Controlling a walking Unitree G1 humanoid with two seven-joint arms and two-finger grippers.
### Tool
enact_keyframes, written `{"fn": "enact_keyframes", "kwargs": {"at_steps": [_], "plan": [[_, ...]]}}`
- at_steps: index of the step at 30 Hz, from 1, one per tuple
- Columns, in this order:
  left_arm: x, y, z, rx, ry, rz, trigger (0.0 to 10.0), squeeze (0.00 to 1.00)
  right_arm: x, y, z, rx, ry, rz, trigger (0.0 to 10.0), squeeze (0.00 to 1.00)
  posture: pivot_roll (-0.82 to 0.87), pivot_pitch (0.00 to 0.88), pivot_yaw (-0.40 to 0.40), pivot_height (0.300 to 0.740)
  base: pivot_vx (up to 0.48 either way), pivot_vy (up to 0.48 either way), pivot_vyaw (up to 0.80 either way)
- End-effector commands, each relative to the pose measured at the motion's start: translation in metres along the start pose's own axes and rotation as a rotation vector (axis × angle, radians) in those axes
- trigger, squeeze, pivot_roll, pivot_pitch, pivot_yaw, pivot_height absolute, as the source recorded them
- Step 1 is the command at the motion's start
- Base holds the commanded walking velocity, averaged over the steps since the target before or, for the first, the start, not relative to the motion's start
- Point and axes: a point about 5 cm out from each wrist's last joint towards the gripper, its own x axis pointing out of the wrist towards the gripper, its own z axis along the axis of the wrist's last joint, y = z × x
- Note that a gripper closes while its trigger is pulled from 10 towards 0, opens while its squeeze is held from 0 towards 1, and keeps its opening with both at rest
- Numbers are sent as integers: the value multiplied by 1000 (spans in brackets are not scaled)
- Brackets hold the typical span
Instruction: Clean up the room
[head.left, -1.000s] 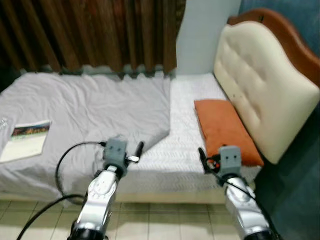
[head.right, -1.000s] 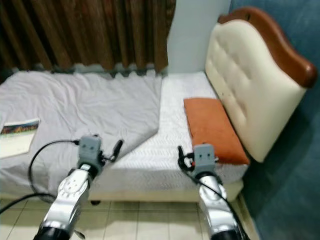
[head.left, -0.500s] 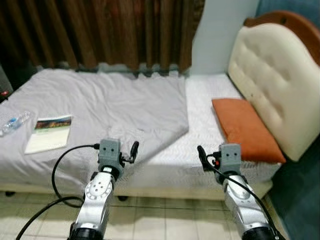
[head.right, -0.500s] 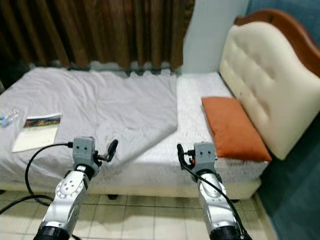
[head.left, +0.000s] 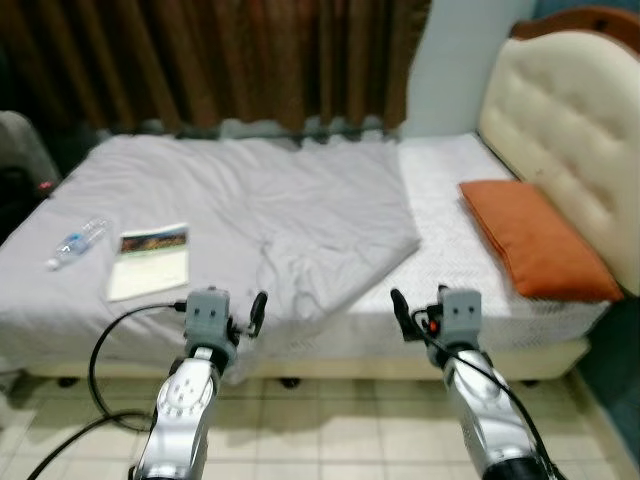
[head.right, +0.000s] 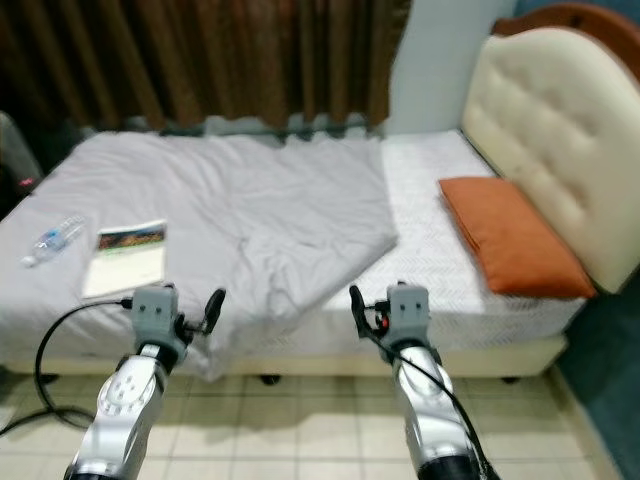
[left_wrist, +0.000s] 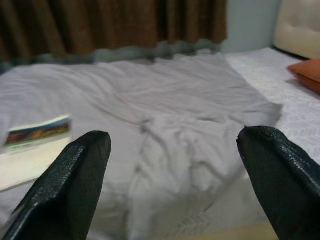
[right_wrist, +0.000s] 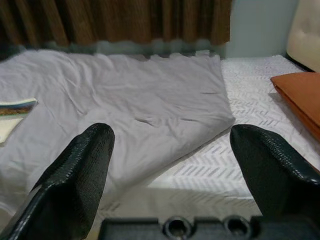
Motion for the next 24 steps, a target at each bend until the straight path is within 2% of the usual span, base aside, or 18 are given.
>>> {"fn": "enact_keyframes", "kwargs": {"at_steps": [1, 6, 7, 8, 10, 12, 15, 17, 18, 19, 20, 21, 24], "plan": [[-2, 0, 6, -2, -34, 2, 10000, 0, -11, -15, -6, 4, 4, -36, 10000, 0, -19, 5, 0, 740, 0, 480, 0], [-15, 8, 2, 22, -7, -22, 10000, 0, -24, -22, -15, 7, 25, -41, 10000, 0, -12, 0, -1, 740, 0, 480, 0], [-23, 9, -2, 36, 12, -50, 10000, 0, -31, -26, -18, 0, 36, -44, 10000, 0, -11, 0, -3, 740, 0, 480, 0], [-41, 8, -11, 49, 49, -110, 10000, 0, -46, -30, -25, -11, 57, -43, 10000, 0, -17, 0, 1, 740, 0, 480, 0], [-52, 6, -17, 56, 75, -141, 10000, 0, -55, -32, -30, -19, 75, -41, 10000, 0, -16, 0, 5, 740, 0, 480, 0], [-56, 5, -22, 59, 92, -147, 10000, 0, -61, -33, -33, -26, 87, -42, 10000, 0, -17, 0, 6, 740, 0, 480, 0], [-52, 6, -22, 66, 87, -116, 10000, 0, -63, -34, -34, -28, 93, -44, 10000, 0, -20, 0, 7, 740, 0, 480, 0], [-42, 3, -21, 116, 100, -100, 10000, 0, -59, -32, -33, -26, 92, -39, 10000, 0, -27, 0, 12, 740, 0, 0, 0], [-34, 2, -13, 83, 62, -86, 10000, 0, -55, -29, -31, -32, 85, -23, 10000, 0, -34, 0, 14, 740, 0, 0, 0], [-34, 2, -13, 83, 62, -86, 10000, 0, -55, -29, -31, -32, 85, -23, 10000, 0, -34, 0, 14, 740, 0, 0, 0], [-18, -1, -2, 52, 41, -57, 10000, 0, -44, -24, -24, -44, 64, 12, 10000, 0, -38, 0, 18, 740, 247, 296, 0], [-13, -3, 1, 38, 38, -53, 10000, 0, -39, -23, -21, -38, 58, 12, 10000, 0, -41, 0, 20, 740, 274, 394, 0], [-10, -5, 3, 37, 37, -59, 10000, 0, -34, -25, -19, -16, 58, -2, 10000, 0, -41, 0, 22, 740, 277, 393, 0]]}}
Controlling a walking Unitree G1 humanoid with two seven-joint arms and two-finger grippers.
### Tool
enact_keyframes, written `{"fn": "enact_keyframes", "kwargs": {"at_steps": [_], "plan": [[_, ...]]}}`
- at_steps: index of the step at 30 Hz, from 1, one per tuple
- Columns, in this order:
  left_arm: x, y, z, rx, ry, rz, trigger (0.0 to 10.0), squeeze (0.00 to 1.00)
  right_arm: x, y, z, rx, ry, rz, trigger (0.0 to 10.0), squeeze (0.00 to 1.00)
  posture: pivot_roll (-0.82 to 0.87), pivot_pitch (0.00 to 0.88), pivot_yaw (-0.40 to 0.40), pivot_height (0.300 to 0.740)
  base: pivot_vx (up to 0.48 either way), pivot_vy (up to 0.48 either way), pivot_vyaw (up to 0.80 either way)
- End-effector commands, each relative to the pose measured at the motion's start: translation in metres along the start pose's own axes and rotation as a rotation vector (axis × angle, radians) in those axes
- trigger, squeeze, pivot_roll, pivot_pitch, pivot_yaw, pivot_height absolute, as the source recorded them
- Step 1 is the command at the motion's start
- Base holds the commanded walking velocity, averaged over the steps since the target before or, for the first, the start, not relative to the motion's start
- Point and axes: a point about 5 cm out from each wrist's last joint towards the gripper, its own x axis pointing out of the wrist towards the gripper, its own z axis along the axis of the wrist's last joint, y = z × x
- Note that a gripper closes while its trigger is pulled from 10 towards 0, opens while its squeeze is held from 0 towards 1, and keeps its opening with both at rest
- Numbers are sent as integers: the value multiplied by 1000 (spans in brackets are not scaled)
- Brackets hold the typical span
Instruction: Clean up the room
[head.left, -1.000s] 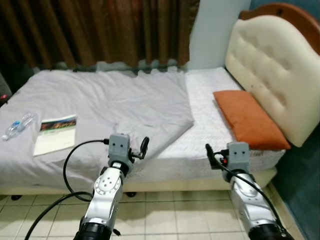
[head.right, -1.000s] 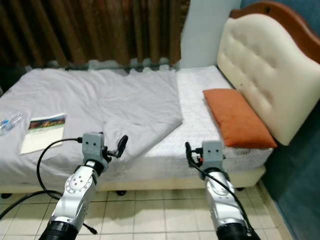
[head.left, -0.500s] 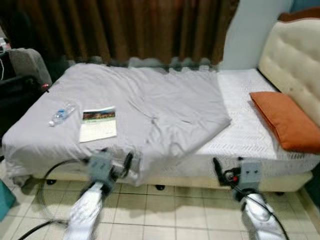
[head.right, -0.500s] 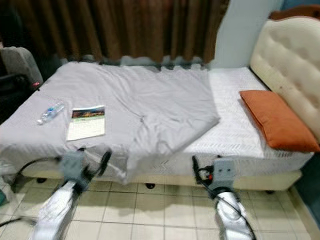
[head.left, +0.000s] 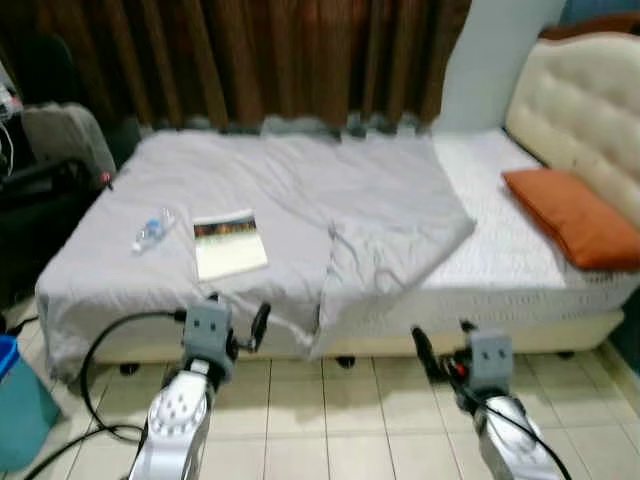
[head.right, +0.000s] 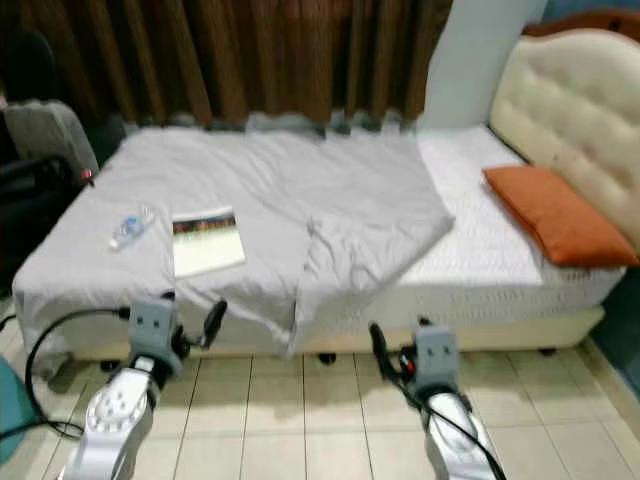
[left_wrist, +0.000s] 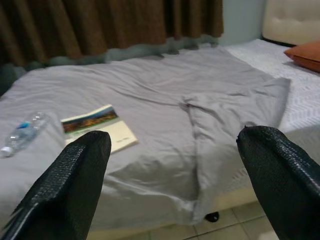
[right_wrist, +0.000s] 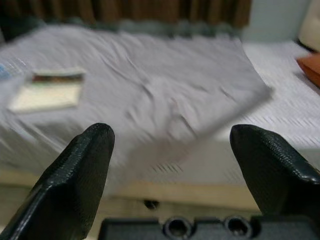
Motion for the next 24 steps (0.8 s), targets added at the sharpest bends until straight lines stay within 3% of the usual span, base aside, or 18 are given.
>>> {"fn": "enact_keyframes", "kwargs": {"at_steps": [1, 5, 22, 24], "plan": [[2, -3, -3, -21, 22, -2, 10000, 0, 1, -8, 0, 7, 16, -25, 10000, 0, -41, 0, 22, 740, 281, 390, 0], [1, -7, -4, -28, 22, -10, 10000, 0, 4, -4, -2, 29, 24, -16, 10000, 0, -36, 1, 20, 740, 282, 389, 0], [8, 4, -2, 4, 44, 35, 10000, 0, 18, 7, 4, 13, 15, 38, 10000, 0, -2, 18, 10, 740, 284, 387, 0], [8, 4, -2, 6, 43, 35, 10000, 0, 20, 8, 4, 16, 17, 41, 10000, 0, -2, 18, 10, 740, 287, 386, -725]]}}
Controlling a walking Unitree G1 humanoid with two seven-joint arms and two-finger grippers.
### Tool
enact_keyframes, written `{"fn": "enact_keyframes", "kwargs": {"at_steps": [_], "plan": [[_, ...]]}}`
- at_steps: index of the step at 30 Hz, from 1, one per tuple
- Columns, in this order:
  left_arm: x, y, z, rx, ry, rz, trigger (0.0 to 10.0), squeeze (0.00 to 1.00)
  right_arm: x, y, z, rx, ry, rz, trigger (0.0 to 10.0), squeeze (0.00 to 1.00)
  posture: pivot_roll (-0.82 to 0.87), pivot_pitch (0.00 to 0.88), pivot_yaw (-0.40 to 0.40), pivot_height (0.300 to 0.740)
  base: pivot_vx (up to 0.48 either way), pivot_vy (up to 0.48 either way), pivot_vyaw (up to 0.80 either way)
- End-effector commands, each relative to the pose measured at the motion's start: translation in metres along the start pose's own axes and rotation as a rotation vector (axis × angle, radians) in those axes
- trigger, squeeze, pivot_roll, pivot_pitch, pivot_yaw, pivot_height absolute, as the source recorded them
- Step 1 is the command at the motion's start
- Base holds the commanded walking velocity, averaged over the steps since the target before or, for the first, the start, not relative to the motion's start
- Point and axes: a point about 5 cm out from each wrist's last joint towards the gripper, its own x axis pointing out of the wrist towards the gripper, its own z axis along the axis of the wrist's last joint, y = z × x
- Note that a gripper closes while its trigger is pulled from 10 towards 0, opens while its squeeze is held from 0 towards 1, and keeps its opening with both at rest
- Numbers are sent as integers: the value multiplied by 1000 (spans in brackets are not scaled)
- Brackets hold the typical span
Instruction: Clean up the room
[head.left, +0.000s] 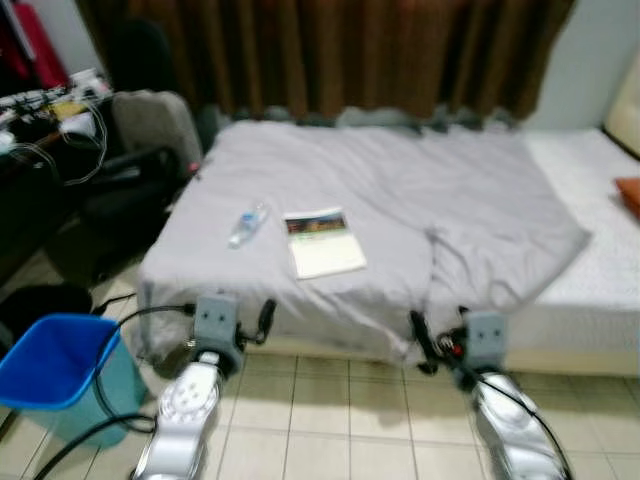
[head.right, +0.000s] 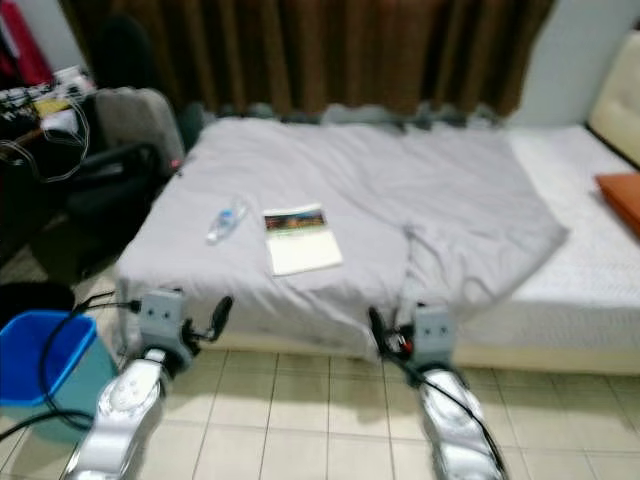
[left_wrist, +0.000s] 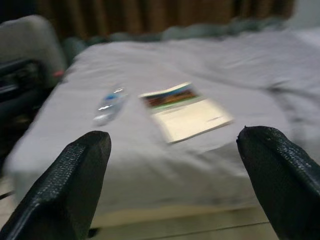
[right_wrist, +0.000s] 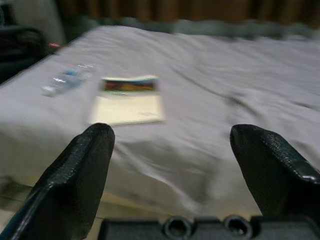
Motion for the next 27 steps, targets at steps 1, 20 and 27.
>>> {"fn": "enact_keyframes", "kwargs": {"at_steps": [1, 20, 27], "plan": [[4, -4, 5, 3, -16, -11, 10000, 0, -4, -9, -5, -9, 25, -18, 10000, 0, -2, 18, 10, 740, 285, 386, -731], [9, -7, 10, 17, -22, 35, 10000, 0, 6, 5, -3, -17, 37, 75, 10000, 0, 2, 23, 4, 740, 293, 133, -231], [10, -4, 10, 22, -15, 50, 10000, 0, 8, 6, -4, -16, 45, 76, 10000, 0, 3, 27, 4, 740, 435, 0, 0]]}}
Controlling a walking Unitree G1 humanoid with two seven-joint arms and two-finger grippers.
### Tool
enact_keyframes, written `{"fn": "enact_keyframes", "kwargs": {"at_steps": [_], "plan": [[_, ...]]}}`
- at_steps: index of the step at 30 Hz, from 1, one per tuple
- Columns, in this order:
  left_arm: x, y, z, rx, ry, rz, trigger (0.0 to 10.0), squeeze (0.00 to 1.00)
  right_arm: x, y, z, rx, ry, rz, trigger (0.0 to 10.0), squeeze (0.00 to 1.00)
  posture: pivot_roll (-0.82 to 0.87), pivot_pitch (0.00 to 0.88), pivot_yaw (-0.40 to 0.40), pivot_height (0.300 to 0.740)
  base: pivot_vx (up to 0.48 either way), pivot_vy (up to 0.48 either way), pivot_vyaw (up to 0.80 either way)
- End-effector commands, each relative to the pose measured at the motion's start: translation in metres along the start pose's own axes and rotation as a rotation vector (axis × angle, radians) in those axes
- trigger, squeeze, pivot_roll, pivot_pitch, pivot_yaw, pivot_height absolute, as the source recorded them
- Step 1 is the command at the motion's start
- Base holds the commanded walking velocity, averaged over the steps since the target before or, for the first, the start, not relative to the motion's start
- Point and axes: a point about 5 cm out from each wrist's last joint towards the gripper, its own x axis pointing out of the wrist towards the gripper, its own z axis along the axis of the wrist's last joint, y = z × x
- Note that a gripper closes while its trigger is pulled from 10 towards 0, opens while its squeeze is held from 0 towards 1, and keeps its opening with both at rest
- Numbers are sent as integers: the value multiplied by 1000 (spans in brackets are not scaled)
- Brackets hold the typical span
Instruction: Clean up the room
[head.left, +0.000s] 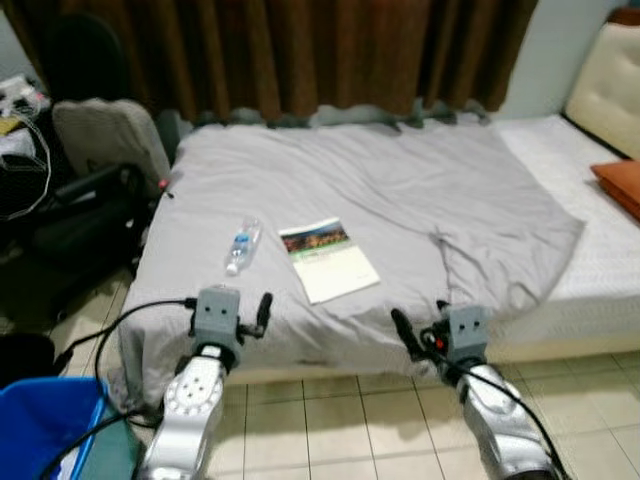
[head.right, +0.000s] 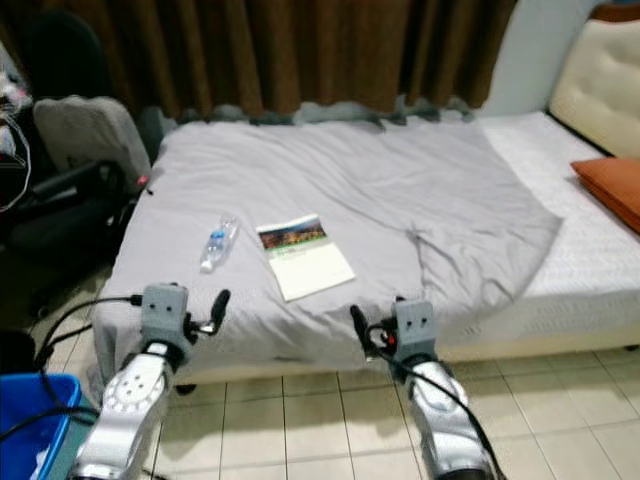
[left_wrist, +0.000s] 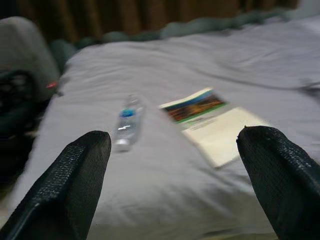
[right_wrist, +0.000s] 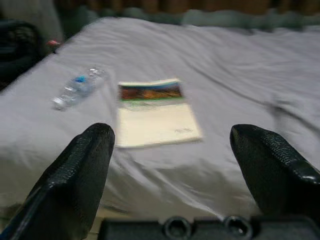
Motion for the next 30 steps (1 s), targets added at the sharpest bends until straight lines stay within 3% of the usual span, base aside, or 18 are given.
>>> {"fn": "enact_keyframes", "kwargs": {"at_steps": [1, 19, 30], "plan": [[3, -2, 1, 0, 6, -2, 10000, 0, -1, -4, -3, -4, 18, -10, 10000, 0, 3, 27, 4, 740, 435, 0, 0], [-1, 3, 0, -52, 1, 32, 10000, 0, -11, -4, -6, 67, 5, -36, 10000, 0, 4, 31, 0, 740, 435, 0, 0], [5, 3, 2, -6, 10, 9, 10000, 0, -5, -5, -3, 43, 19, -32, 10000, 0, 10, 30, -8, 740, 429, 0, 0]]}}
